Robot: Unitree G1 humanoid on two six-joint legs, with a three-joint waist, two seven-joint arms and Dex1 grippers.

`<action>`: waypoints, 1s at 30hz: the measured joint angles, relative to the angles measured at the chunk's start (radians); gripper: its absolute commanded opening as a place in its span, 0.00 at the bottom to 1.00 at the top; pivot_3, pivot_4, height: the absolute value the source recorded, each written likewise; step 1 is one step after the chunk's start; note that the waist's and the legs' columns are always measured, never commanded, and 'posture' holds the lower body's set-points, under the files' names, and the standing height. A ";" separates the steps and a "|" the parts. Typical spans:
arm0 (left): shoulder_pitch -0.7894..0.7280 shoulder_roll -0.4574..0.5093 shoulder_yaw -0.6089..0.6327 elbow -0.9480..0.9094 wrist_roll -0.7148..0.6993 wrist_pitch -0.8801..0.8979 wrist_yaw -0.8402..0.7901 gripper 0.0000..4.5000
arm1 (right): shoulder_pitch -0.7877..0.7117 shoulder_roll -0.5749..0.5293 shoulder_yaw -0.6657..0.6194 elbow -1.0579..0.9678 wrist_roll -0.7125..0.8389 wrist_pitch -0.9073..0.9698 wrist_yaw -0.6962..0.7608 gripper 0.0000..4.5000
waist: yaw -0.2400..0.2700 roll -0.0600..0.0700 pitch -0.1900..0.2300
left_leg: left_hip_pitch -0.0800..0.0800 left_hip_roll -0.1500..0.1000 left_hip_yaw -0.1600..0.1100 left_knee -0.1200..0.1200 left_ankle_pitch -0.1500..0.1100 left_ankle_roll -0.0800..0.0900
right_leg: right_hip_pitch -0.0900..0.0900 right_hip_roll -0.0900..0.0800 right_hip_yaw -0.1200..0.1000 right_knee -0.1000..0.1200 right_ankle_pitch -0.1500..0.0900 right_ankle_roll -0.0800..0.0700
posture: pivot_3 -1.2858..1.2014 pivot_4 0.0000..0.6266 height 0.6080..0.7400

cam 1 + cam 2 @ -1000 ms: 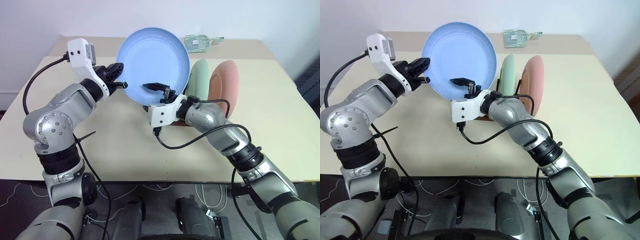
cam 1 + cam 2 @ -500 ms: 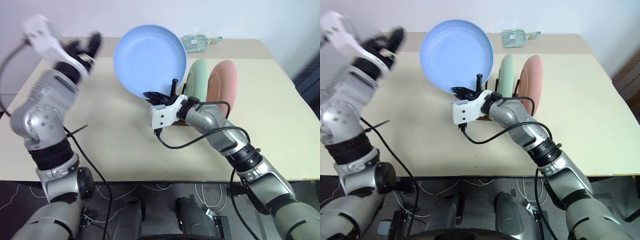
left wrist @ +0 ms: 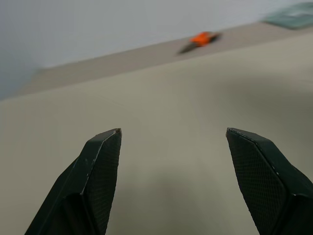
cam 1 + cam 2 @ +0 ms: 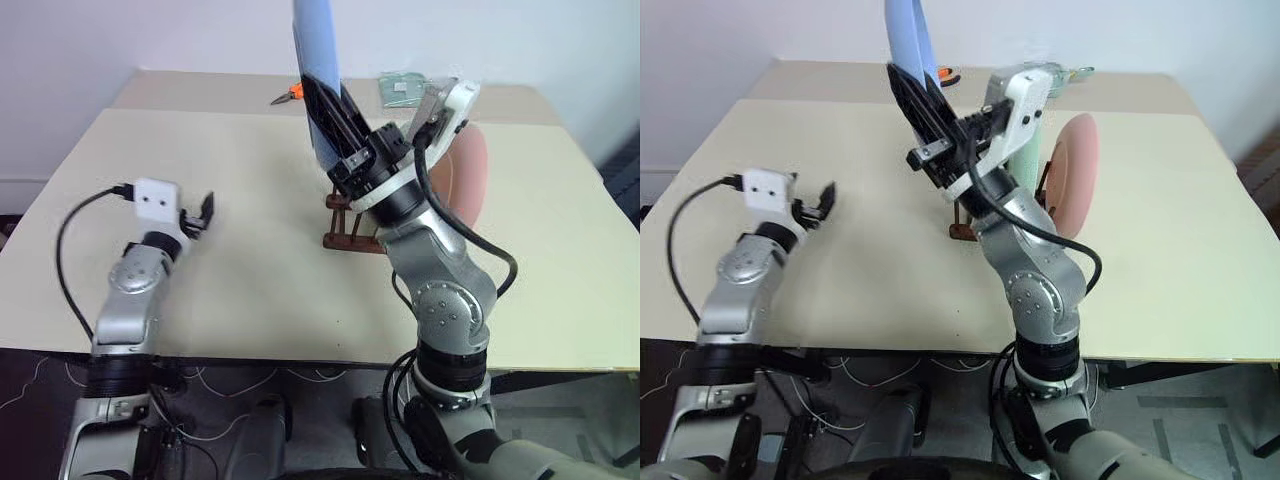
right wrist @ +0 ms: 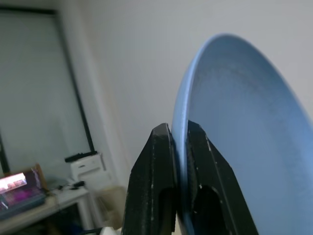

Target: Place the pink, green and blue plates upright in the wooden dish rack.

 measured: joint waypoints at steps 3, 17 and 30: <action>0.028 -0.011 -0.037 -0.043 0.001 -0.042 -0.071 0.77 | 0.023 0.004 -0.033 -0.001 0.047 0.041 -0.073 0.00 | -0.005 0.003 0.000 | 0.000 0.001 0.001 -0.002 0.000 0.000 | -0.002 0.001 0.001 0.000 0.000 0.000 | 0.52 0.24 0.94; 0.074 -0.025 -0.048 -0.085 -0.035 -0.054 -0.229 0.77 | 0.053 0.008 -0.063 0.001 0.145 0.097 -0.259 0.00 | -0.004 0.004 0.000 | 0.000 0.001 0.001 -0.001 0.000 0.001 | -0.001 0.002 0.001 0.000 0.000 0.000 | 0.52 0.24 0.94; 0.102 -0.015 -0.050 -0.121 -0.059 -0.016 -0.324 0.79 | -0.037 -0.106 -0.058 0.096 0.079 0.106 -0.268 0.81 | -0.005 0.005 0.001 | 0.000 0.001 0.002 -0.001 0.000 0.001 | -0.001 0.003 0.000 0.000 0.000 0.000 | 0.52 0.24 0.94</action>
